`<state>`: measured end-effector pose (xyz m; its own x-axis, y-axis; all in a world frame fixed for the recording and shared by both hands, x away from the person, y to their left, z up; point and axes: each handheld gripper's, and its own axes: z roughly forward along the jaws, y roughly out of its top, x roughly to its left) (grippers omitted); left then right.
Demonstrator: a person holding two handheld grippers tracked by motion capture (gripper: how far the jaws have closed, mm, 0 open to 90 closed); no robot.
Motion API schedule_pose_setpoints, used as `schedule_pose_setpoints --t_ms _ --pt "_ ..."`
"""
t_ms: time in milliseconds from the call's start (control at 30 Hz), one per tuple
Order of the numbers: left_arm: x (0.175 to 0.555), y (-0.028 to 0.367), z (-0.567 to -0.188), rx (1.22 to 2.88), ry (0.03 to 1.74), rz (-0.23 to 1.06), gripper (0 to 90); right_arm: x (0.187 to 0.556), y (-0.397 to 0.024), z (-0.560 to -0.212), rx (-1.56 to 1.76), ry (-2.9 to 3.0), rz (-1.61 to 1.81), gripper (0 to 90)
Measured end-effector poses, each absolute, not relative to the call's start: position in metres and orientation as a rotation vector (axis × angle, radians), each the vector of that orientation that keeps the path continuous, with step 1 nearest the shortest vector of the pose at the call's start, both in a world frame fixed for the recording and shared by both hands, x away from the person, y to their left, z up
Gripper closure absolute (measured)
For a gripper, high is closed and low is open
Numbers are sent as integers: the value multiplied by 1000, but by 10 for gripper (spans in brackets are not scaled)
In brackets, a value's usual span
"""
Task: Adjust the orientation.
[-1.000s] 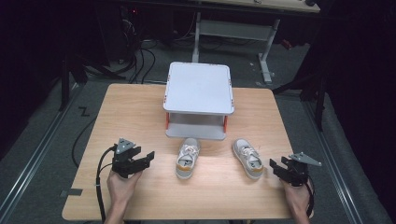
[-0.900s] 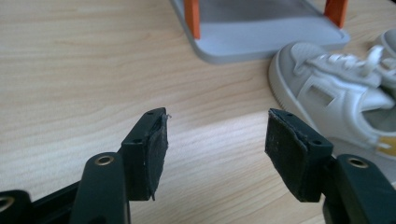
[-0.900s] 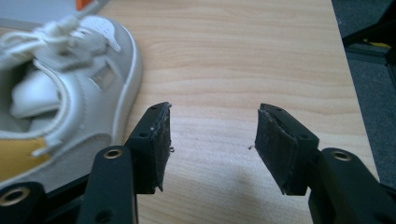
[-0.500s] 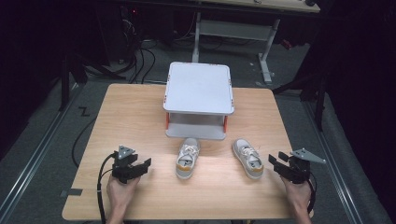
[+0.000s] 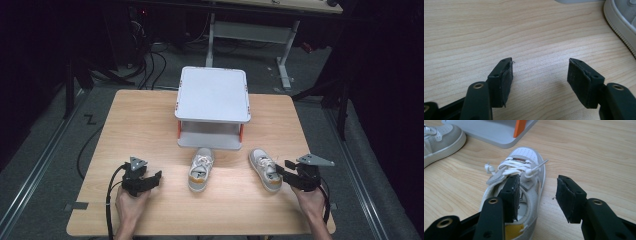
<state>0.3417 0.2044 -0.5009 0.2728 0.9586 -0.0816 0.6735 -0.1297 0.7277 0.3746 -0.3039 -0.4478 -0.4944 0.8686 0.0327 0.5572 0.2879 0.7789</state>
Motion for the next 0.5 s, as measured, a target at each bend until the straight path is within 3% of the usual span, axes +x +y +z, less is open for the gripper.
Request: schedule_pose_setpoints --t_ms 367,500 --pt "342 196 -506 1920 1402 629 346 387 -285 -452 1238 2261 972 570" --pt "342 196 -507 1923 1399 629 335 389 -285 -452 1236 2267 960 653"
